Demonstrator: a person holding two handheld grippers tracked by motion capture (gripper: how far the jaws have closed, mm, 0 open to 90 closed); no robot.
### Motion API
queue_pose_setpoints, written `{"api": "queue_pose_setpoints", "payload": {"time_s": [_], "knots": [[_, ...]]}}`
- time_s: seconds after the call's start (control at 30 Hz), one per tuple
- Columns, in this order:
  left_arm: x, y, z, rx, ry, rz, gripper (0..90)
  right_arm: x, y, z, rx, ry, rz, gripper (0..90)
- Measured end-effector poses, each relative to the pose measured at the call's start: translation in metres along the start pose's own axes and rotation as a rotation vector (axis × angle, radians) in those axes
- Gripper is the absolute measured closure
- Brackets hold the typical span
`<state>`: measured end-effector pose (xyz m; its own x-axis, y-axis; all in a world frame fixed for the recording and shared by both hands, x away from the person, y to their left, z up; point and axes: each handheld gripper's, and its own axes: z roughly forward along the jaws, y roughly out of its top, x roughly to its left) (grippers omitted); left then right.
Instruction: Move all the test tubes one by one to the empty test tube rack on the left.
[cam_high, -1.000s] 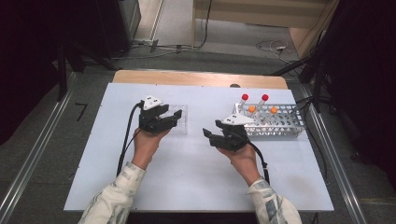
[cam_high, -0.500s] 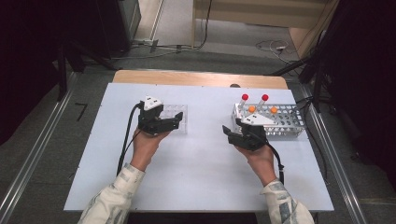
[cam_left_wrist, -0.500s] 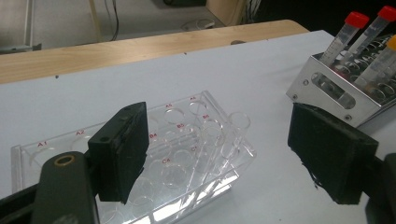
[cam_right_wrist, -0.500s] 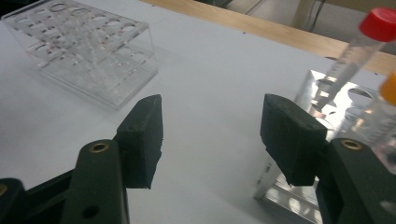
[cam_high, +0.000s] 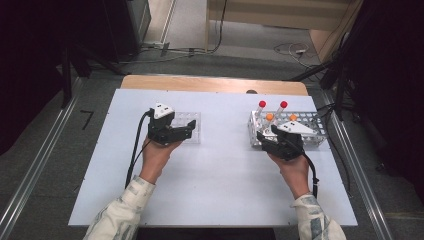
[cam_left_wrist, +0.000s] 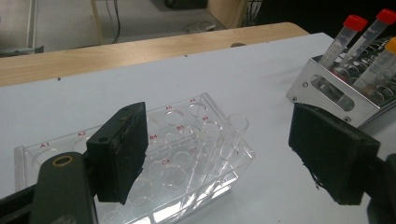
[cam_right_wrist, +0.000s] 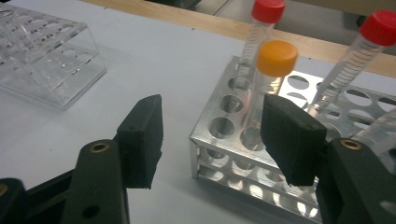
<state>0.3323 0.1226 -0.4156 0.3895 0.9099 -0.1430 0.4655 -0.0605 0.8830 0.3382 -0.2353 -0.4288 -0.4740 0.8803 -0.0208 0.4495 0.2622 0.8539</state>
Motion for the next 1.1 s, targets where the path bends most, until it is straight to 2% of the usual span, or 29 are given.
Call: {"api": "queue_pose_setpoints", "payload": {"time_s": [0.23,0.5,0.63,0.77,0.9,1.1], "knots": [[-0.001,0.000,-0.001,-0.005,0.001,0.002,20.3,-0.005,-0.001,0.007,0.004,-0.044,0.007,39.9],[-0.002,0.000,0.000,-0.002,-0.003,0.003,20.3,-0.005,-0.001,0.026,-0.006,-0.124,0.013,51.1],[-0.002,0.000,0.000,0.001,-0.005,0.004,20.3,-0.010,-0.001,0.034,-0.007,-0.148,0.041,56.0],[-0.002,0.000,0.001,0.006,-0.009,0.005,20.4,-0.014,-0.002,0.038,-0.010,-0.157,0.053,62.9],[-0.002,0.000,0.000,0.007,-0.009,0.005,20.4,-0.012,-0.003,0.042,-0.009,-0.162,0.041,69.7],[-0.002,-0.001,0.000,0.007,-0.008,0.004,20.5,-0.011,-0.001,0.041,-0.015,-0.160,0.033,71.6]]}}
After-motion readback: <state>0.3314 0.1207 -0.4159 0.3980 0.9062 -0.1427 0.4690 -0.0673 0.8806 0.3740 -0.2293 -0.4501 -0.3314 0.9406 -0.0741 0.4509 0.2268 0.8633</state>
